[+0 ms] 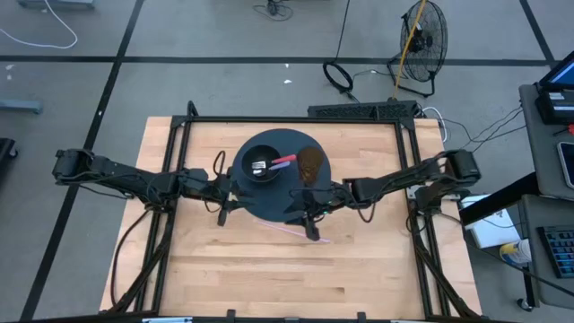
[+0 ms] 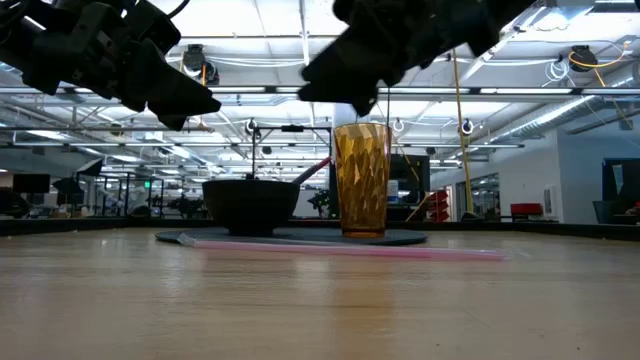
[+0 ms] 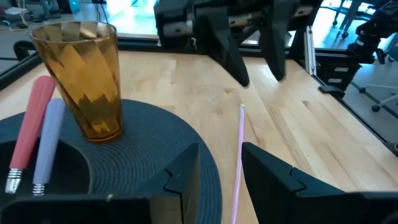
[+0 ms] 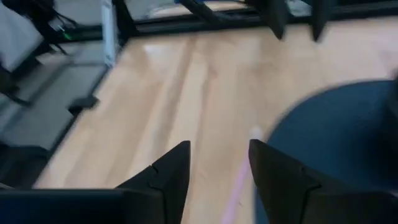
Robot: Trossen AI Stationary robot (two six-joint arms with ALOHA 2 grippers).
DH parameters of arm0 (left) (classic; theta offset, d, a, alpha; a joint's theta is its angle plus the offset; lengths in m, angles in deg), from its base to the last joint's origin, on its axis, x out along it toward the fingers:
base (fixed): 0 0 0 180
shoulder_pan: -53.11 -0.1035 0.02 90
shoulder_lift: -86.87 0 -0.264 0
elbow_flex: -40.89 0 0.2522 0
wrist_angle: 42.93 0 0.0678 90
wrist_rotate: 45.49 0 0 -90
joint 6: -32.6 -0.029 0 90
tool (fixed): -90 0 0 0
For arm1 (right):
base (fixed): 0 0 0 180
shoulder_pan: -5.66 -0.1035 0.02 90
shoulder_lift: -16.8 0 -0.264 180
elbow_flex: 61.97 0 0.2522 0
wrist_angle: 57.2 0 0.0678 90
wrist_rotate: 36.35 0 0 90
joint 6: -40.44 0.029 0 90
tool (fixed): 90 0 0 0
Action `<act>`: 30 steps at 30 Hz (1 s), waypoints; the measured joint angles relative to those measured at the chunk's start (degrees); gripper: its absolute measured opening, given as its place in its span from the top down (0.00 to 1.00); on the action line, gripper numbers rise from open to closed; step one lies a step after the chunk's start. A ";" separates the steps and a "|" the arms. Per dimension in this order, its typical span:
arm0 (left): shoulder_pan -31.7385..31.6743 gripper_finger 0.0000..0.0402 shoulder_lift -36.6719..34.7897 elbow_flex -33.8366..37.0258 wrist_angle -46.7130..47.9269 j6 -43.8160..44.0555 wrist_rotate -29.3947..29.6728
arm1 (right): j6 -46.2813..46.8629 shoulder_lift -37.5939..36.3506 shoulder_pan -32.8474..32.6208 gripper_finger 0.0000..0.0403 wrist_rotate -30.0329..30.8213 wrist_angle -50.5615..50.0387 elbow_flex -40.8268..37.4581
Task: Pick & Place Utensil
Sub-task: Put the straw into the glass
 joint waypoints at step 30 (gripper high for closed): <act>6.64 0.70 0.00 0.00 5.94 2.60 6.27 | 3.32 19.41 -3.19 0.57 7.15 -14.45 14.57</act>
